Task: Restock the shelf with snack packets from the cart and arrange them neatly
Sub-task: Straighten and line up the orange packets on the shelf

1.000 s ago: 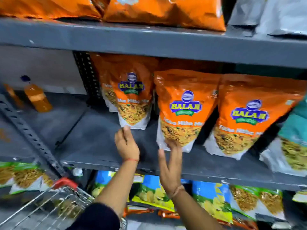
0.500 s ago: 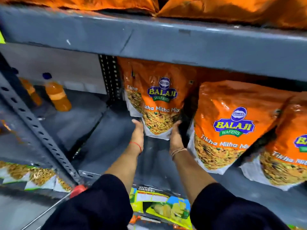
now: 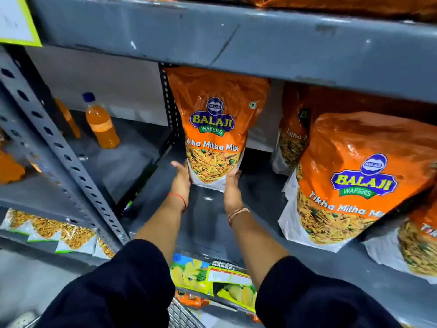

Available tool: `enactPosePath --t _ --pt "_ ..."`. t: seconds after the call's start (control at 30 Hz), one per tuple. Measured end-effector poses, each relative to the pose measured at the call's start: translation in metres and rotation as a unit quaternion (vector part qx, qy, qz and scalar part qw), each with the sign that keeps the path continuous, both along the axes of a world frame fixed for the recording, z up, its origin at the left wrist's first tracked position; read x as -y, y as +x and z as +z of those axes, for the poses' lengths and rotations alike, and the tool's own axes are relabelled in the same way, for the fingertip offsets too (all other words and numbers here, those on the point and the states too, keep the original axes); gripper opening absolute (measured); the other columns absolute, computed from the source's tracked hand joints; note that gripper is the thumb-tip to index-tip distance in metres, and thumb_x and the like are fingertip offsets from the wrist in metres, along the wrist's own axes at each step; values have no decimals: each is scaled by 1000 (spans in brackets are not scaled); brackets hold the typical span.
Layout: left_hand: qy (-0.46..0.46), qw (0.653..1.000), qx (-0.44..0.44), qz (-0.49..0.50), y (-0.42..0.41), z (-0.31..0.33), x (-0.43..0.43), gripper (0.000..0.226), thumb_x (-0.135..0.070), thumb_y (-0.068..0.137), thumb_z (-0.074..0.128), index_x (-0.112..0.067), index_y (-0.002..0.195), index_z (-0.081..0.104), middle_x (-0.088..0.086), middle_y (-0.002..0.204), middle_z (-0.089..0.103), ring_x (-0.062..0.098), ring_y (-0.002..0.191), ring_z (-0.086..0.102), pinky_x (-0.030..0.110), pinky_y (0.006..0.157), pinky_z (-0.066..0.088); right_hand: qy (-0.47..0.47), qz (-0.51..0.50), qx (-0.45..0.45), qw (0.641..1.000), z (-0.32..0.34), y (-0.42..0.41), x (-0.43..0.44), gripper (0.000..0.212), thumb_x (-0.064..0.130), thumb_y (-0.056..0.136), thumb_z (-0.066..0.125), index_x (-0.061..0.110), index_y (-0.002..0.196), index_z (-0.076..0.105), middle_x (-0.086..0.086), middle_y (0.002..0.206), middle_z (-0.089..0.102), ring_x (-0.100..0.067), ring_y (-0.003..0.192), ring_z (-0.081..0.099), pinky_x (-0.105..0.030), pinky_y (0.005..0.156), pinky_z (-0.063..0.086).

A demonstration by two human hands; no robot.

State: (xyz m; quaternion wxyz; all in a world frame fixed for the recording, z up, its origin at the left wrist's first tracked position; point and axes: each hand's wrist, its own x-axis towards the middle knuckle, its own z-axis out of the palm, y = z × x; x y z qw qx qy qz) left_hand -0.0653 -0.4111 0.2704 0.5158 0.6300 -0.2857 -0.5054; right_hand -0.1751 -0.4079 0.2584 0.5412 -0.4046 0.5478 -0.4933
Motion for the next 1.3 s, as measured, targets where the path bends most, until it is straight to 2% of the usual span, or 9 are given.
enactPosePath --t 0.23,0.3,0.37,0.5,0.7,0.9,1.1,1.2,1.3 --pt "-130 984 120 3 -54 3 -73 87 -67 74 29 -16 144 21 -10 149 16 4 138 14 19 114 8 -95 124 -303 940 -22 -61 -106 66 42 86 52 13 141 28 -2 154 24 -14 142 20 -25 118 14" --pt "-148 977 149 -27 -91 -7 -106 76 -52 81 45 -18 143 18 -8 152 13 2 139 8 18 114 6 -147 57 -279 947 -24 -89 -153 49 40 81 52 20 126 49 4 138 46 -9 132 38 -10 108 24" --pt "-168 971 148 -78 -131 -9 -127 73 -36 82 59 -19 142 21 0 154 19 7 141 15 28 118 13 -178 -76 -240 951 -25 -121 -179 38 45 80 52 25 112 54 0 120 58 -19 115 53 -21 100 39" --pt "-128 969 78 -196 -176 -8 -119 98 -42 62 74 -21 142 23 -3 146 33 1 128 26 19 103 24 -175 -279 -234 915 -18 -183 -177 74 57 75 54 -7 112 50 -30 114 51 -25 107 45 -21 93 36" --pt "-125 964 55 -230 -197 -9 -101 74 -26 53 75 -19 122 49 -2 118 59 14 111 54 3 77 44 -141 -102 -99 980 -17 -245 -124 63 9 76 65 2 131 37 -15 139 45 -16 125 47 -28 104 41" --pt "-122 976 32 -177 -165 -23 -94 89 -36 40 82 -12 119 52 14 128 59 28 120 54 51 101 45 -124 -38 -68 989 -17 -234 -110 50 -3 73 68 -2 117 44 -22 125 56 -22 106 56 -20 83 52" --pt "-135 987 11 -89 -86 -15 -111 71 -1 59 75 -2 125 48 15 132 52 22 117 52 39 103 43 -107 10 -88 990 -10 -147 -104 62 7 60 81 6 112 48 -9 105 63 -14 91 62 -27 82 54" --pt "-151 988 36 -18 -49 -15 -120 60 14 76 58 0 131 42 12 130 49 17 113 48 32 98 42 -111 38 -91 989 -7 -97 -100 55 7 62 81 11 107 49 -4 102 63 -13 91 60 -6 70 47" --pt "-169 983 64 20 -21 -18 -124 51 13 81 51 2 130 42 13 127 50 -9 91 58 9 85 45 -119 51 -84 988 -4 -56 -96 52 3 63 79 12 105 49 -4 100 62 -16 92 60 -9 71 48"
